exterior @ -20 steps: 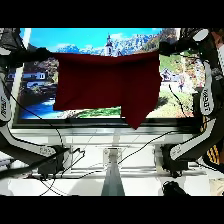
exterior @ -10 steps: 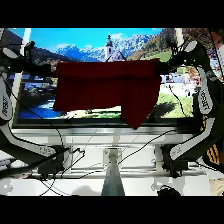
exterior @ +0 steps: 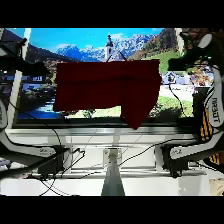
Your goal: Fold the clothes and pants, and hang the long-sleeved shirts on hangers.
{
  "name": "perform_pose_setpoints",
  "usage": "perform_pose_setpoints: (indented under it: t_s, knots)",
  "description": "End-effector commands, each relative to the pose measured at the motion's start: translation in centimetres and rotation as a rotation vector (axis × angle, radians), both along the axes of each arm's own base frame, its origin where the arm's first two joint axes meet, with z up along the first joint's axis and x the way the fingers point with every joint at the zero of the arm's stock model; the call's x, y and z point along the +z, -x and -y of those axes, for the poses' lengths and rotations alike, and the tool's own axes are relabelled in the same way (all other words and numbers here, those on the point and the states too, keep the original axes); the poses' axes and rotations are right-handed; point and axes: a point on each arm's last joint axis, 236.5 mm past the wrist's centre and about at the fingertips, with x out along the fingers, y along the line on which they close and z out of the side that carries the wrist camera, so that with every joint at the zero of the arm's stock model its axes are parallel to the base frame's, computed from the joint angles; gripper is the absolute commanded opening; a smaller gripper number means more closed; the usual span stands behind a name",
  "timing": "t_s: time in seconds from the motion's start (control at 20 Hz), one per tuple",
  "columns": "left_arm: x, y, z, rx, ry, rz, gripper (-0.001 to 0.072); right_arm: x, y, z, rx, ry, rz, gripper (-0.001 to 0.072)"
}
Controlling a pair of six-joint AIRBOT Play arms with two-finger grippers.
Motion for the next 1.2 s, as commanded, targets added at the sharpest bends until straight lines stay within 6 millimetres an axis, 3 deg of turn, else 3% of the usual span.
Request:
perform_pose_setpoints:
  t_s: [0.0,0.1,0.2,0.25,0.35,0.45,0.6,0.75,0.8,0.85,0.95,1.0,1.15]
  knots:
    - [7.5,2.1,-1.5,-0.001,-0.072,0.142,0.0009,2.9,5.0,3.8,-0.094,-0.018,-0.084,0.0225]
    - [12.9,3.6,-1.7,-0.053,-0.162,0.286,0.0009,3.5,7.0,3.0,-0.146,-0.183,-0.096,0.0225]
    - [16.6,6.1,-1.6,-0.097,-0.229,0.37,0.0009,3.6,9.0,1.0,-0.169,-0.351,-0.098,0.0224]
    - [17.6,7.3,-1.4,-0.113,-0.251,0.389,0.0009,3.4,10.0,-0.1,-0.167,-0.413,-0.091,0.0224]
    - [17.6,9.1,-1.4,-0.098,-0.259,0.388,0.0009,2.1,12.3,-2.6,-0.172,-0.488,-0.107,0.0225]
    - [15.2,10.3,-1.1,-0.109,-0.24,0.343,0.0009,-0.3,15.1,-5.2,-0.187,-0.541,-0.164,0.0226]
    - [9.8,11.3,-0.7,-0.131,-0.193,0.251,0.0008,-4.2,20.5,-9.0,-0.137,-0.582,-0.277,0.0227]
    - [4.4,12.6,-0.2,-0.115,-0.138,0.154,0.001,-7.9,22.1,-12.2,-0.219,-0.635,-0.283,0.0231]
    - [2.7,13.3,0.0,-0.111,-0.118,0.115,0.0022,-8.9,22.8,-13.2,-0.243,-0.652,-0.293,0.0292]
    - [1.5,13.9,0.1,-0.106,-0.101,0.082,0.0097,-9.8,23.3,-13.9,-0.261,-0.656,-0.301,0.0351]
    - [-0.3,15.2,-0.8,-0.064,-0.093,0.019,0.0564,-11.3,24.0,-15.0,-0.28,-0.644,-0.299,0.0351]
    - [-0.8,15.6,-1.7,-0.019,-0.097,-0.008,0.0632,-11.8,23.9,-15.4,-0.283,-0.634,-0.284,0.0347]
    - [-1.9,16.4,-4.2,0.145,-0.086,-0.08,0.0627,-12.5,22.0,-16.3,-0.283,-0.602,-0.201,0.0345]
